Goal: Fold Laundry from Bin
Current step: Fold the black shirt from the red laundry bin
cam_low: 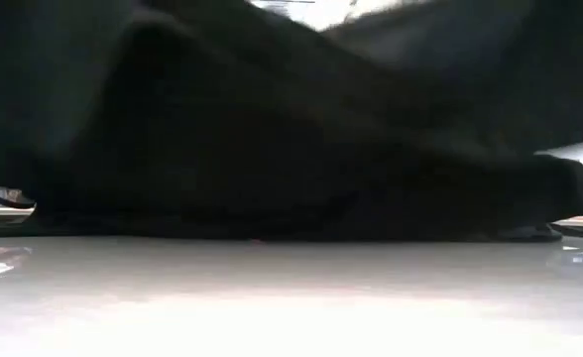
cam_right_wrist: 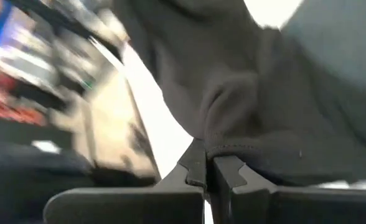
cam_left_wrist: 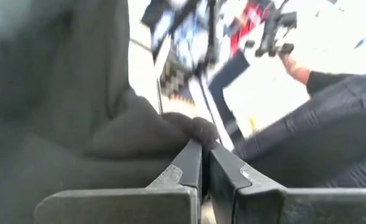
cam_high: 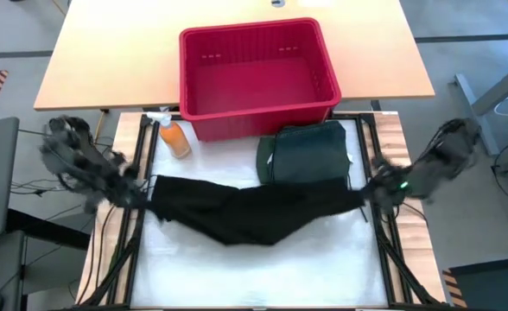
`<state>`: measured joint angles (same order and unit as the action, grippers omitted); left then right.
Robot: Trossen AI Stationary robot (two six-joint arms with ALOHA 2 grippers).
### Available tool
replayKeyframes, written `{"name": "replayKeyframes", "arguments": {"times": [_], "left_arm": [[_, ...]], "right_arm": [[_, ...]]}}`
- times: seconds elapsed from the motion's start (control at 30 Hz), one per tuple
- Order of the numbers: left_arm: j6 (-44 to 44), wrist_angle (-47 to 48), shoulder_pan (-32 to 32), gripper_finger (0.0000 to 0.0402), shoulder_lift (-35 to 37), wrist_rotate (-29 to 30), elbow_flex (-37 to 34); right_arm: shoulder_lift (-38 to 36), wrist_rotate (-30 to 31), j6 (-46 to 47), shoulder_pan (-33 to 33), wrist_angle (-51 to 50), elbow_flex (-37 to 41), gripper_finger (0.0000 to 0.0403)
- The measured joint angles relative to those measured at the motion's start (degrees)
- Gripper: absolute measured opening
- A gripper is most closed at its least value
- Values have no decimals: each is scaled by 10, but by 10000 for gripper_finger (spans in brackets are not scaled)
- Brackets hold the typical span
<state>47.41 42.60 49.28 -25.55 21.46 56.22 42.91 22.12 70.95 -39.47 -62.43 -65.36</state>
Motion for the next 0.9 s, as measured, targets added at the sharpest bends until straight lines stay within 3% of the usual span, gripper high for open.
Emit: {"name": "replayKeyframes", "arguments": {"times": [0.23,0.47,0.63,0.9], "left_arm": [[-220,-15,0,0,-6,90,119],[-385,-43,0,0,-7,148,191],[-475,-100,0,0,-7,158,205],[-538,-146,0,0,-8,158,205]], "right_arm": [[-57,159,-107,-39,27,-96,19],[-71,318,-239,-29,31,-215,19],[-67,370,-279,-6,31,-270,19],[-67,363,-270,48,4,-282,19]]}}
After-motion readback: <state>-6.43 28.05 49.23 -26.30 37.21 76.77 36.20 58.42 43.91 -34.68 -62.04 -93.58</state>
